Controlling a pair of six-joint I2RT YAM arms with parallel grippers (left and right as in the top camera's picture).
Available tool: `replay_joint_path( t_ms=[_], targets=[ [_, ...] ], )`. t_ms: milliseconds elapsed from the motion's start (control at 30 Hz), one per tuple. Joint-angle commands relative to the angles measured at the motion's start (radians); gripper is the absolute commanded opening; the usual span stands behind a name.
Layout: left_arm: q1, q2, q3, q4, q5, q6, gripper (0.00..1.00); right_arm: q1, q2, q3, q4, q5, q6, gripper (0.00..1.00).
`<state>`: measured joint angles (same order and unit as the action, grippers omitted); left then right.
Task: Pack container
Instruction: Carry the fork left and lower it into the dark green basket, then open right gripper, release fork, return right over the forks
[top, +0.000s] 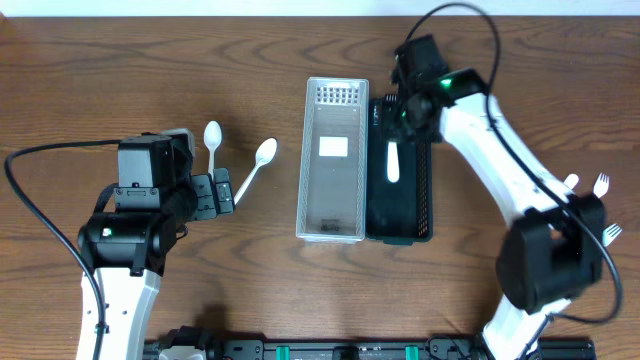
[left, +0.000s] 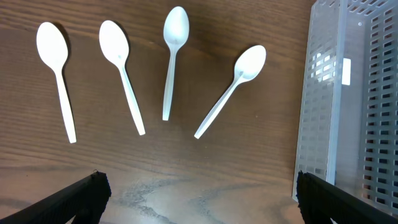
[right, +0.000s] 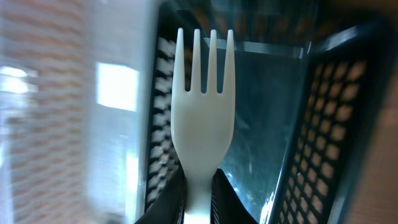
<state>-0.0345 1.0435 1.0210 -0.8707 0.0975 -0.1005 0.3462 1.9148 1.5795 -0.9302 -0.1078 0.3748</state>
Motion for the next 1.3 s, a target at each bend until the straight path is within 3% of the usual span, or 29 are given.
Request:
replay_joint_path(
  t_ms=[0, 167, 333, 533, 700, 767, 833, 900, 1067, 1267],
  targets=[
    [-0.002, 0.002, 0.013, -0.006, -0.011, 0.017, 0.98, 0.006, 0.055, -0.035, -0.003, 0.023, 0.048, 0.01],
    [-0.002, 0.002, 0.013, -0.006, -0.011, 0.017, 0.98, 0.007, 0.113, -0.040, -0.021, 0.022, 0.046, 0.05],
    [-0.002, 0.002, 0.013, -0.008, -0.011, 0.017, 0.98, 0.008, 0.123, -0.039, -0.016, 0.022, 0.027, 0.29],
    [-0.002, 0.002, 0.013, -0.007, -0.011, 0.017, 0.98, 0.002, 0.078, 0.009, -0.036, 0.022, -0.003, 0.32],
    [-0.002, 0.002, 0.013, -0.007, -0.011, 0.017, 0.98, -0.062, -0.068, 0.086, -0.070, 0.042, -0.002, 0.30],
    [-0.002, 0.002, 0.013, -0.007, -0.011, 0.017, 0.98, -0.123, -0.152, 0.095, -0.074, 0.064, 0.033, 0.30],
    [-0.002, 0.002, 0.013, -0.007, -0.011, 0.017, 0.98, -0.223, -0.245, 0.095, -0.099, 0.090, 0.092, 0.46],
    [-0.002, 0.002, 0.013, -0.007, -0.011, 0.017, 0.98, -0.312, -0.294, 0.094, -0.133, 0.093, 0.120, 0.55],
    [-0.002, 0.002, 0.013, -0.007, -0.011, 0.017, 0.98, -0.578, -0.324, 0.072, -0.241, 0.092, 0.123, 0.61],
    [-0.002, 0.002, 0.013, -0.008, -0.011, 0.016, 0.98, -0.818, -0.289, -0.131, -0.156, 0.013, 0.040, 0.64]
  ],
)
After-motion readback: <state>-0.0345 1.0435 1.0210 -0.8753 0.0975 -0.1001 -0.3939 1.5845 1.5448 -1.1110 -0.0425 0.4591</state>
